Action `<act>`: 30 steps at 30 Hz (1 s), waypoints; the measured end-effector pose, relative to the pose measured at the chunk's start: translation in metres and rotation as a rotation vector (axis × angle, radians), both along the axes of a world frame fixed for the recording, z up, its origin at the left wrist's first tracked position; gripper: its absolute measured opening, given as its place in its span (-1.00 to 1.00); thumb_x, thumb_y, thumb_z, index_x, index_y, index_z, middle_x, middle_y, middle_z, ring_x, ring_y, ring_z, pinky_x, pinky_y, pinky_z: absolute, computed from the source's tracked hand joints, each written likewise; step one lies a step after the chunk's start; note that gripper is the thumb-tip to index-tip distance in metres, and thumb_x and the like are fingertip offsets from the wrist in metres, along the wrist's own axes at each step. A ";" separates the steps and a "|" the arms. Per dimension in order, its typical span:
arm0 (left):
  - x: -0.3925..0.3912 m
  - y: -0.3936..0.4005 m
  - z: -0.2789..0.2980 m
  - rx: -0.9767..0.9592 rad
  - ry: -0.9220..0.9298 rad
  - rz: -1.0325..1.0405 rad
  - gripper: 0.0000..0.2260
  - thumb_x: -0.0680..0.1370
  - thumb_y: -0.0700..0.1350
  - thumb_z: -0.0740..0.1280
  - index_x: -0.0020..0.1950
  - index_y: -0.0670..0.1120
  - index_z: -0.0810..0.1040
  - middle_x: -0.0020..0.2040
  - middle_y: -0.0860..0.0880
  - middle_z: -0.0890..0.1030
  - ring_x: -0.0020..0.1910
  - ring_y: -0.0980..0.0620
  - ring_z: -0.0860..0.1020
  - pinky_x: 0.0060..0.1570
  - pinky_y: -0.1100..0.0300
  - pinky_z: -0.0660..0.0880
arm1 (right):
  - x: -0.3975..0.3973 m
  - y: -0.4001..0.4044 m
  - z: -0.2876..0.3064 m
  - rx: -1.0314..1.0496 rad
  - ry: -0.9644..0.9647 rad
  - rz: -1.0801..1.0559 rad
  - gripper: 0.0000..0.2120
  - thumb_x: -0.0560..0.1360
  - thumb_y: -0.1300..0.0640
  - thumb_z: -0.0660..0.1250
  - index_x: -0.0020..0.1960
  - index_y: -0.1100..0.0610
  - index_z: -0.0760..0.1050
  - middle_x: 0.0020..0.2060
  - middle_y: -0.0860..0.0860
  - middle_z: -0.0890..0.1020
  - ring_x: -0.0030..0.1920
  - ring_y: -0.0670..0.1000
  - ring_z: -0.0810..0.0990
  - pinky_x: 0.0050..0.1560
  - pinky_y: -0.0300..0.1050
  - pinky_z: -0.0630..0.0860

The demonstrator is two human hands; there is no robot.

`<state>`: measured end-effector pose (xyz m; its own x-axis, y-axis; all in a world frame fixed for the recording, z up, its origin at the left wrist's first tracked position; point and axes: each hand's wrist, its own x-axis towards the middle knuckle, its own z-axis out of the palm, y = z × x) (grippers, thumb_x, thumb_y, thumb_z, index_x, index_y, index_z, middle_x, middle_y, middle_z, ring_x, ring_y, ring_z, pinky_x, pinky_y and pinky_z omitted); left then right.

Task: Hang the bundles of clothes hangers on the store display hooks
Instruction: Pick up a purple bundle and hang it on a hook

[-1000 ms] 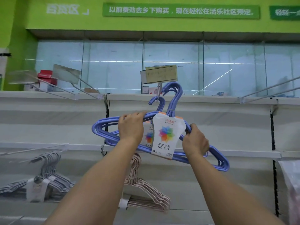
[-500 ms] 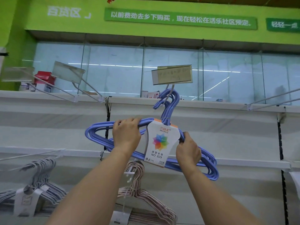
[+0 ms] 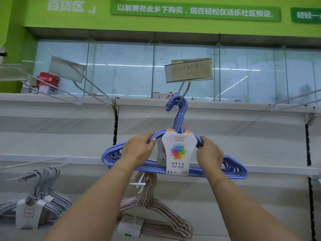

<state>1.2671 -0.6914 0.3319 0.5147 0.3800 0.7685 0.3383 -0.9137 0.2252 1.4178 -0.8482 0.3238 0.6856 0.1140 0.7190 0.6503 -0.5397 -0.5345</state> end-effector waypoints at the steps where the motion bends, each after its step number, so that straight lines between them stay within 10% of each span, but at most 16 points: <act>1: -0.001 0.002 -0.001 0.013 0.007 -0.001 -0.61 0.65 0.04 0.04 0.48 0.09 0.26 0.34 -0.02 0.49 0.29 -0.07 0.43 0.15 0.08 0.39 | 0.001 0.003 -0.001 0.005 0.002 -0.027 -0.69 0.55 0.27 0.11 0.14 0.02 0.52 0.09 0.06 0.56 0.05 0.14 0.49 0.17 -0.01 0.30; 22: 0.021 0.034 -0.029 0.220 -0.118 0.063 -0.54 0.60 0.02 -0.08 0.45 -0.02 0.32 0.28 -0.04 0.49 0.28 -0.06 0.40 0.41 0.00 0.07 | 0.007 0.028 -0.033 -0.015 -0.053 -0.187 -0.52 0.53 0.27 0.21 0.43 0.16 0.23 0.32 0.13 0.40 0.28 0.17 0.35 0.36 0.04 0.25; 30: 0.003 0.037 -0.068 0.192 -0.143 0.086 -0.51 0.56 -0.19 0.17 0.50 -0.16 0.21 0.49 -0.14 0.28 0.50 -0.13 0.18 0.47 -0.04 -0.03 | -0.009 0.014 -0.065 -0.077 -0.137 -0.218 -0.37 0.50 0.35 0.17 0.52 0.16 0.07 0.51 0.12 0.15 0.50 0.17 0.09 0.52 0.07 -0.05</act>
